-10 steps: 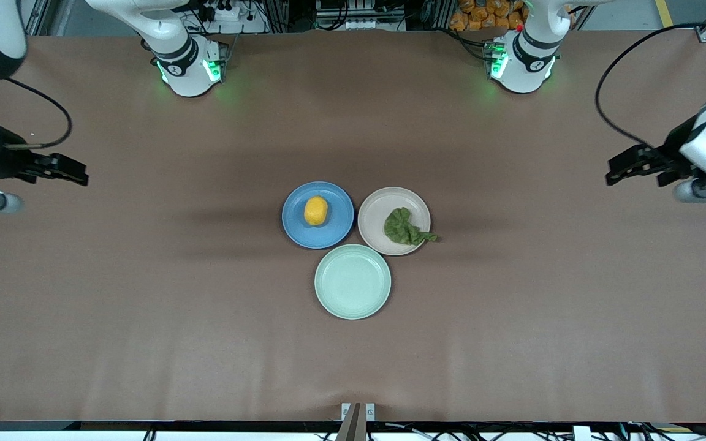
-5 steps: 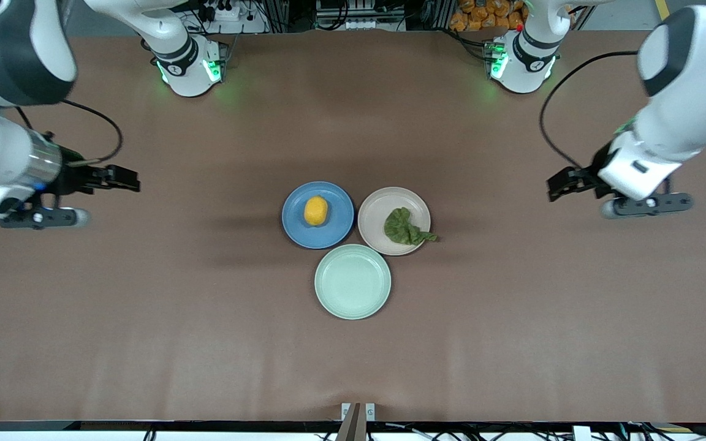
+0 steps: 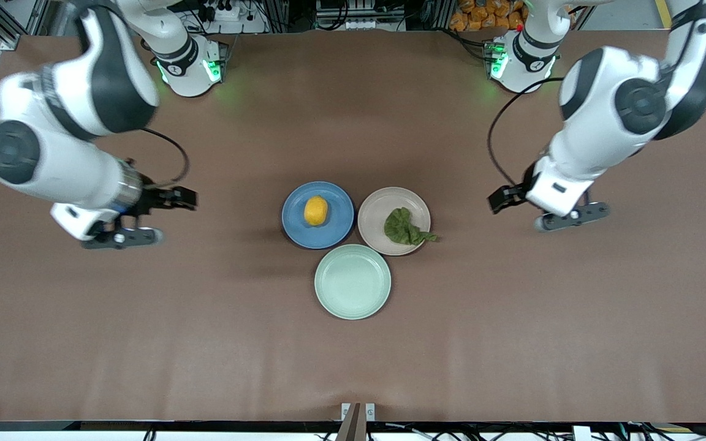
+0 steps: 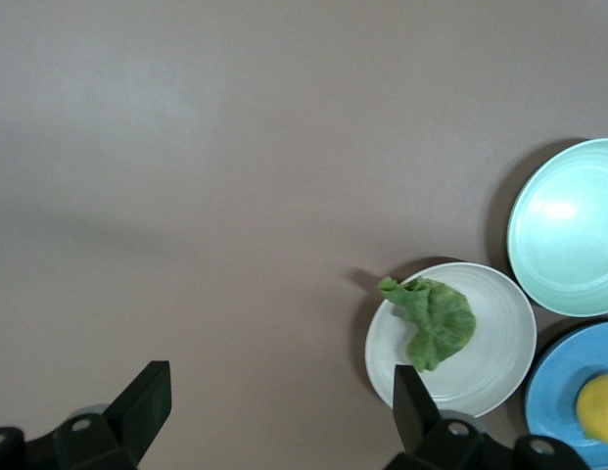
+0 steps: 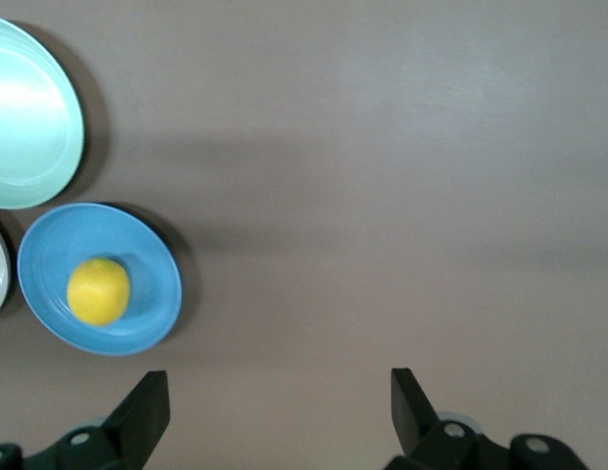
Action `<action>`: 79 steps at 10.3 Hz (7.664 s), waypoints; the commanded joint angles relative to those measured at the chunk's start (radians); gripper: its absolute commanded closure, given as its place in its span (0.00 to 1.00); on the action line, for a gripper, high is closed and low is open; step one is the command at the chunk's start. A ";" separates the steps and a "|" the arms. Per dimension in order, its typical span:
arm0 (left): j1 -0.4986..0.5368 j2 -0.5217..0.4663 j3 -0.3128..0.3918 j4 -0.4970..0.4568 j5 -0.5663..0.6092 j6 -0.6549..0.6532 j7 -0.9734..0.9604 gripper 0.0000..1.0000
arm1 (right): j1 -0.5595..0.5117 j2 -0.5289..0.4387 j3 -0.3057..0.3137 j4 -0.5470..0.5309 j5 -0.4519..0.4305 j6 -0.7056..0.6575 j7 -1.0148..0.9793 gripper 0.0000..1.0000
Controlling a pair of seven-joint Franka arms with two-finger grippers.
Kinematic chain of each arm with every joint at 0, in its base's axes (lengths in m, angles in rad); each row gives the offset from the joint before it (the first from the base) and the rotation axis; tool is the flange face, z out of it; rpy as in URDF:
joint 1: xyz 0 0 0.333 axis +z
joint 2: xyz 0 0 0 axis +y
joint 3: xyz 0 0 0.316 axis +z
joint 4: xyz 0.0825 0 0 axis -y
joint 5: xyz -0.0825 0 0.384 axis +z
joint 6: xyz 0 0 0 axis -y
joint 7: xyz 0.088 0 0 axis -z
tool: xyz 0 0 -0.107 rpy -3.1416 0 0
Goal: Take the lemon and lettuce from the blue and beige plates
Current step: 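Move the right gripper to the lemon while the left gripper reaches the lettuce, then close the right gripper on the lemon while the left gripper grasps the lettuce, then lift the lemon with the right gripper while the left gripper carries the lettuce, then lower the lemon with the right gripper while the left gripper releases the lettuce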
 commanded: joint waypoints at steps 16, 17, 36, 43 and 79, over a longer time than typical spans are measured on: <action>-0.289 0.538 -0.006 0.166 0.187 0.264 -0.708 0.21 | 0.311 0.242 0.056 -0.318 0.005 0.730 0.525 0.00; -0.300 0.548 -0.006 0.168 0.187 0.264 -0.710 0.26 | 0.313 0.242 0.061 -0.327 0.005 0.730 0.527 0.00; -0.078 0.256 -0.009 0.203 0.144 0.007 -0.369 1.00 | 0.313 0.265 0.102 -0.318 -0.094 0.736 0.666 0.48; 0.185 0.332 -0.006 0.155 0.136 -0.090 0.052 1.00 | 0.115 0.105 0.102 -0.317 -0.092 0.435 0.364 0.48; 0.167 -0.105 0.059 0.287 0.089 -0.355 0.476 0.00 | -0.170 0.015 -0.088 -0.395 -0.086 0.458 -0.297 0.00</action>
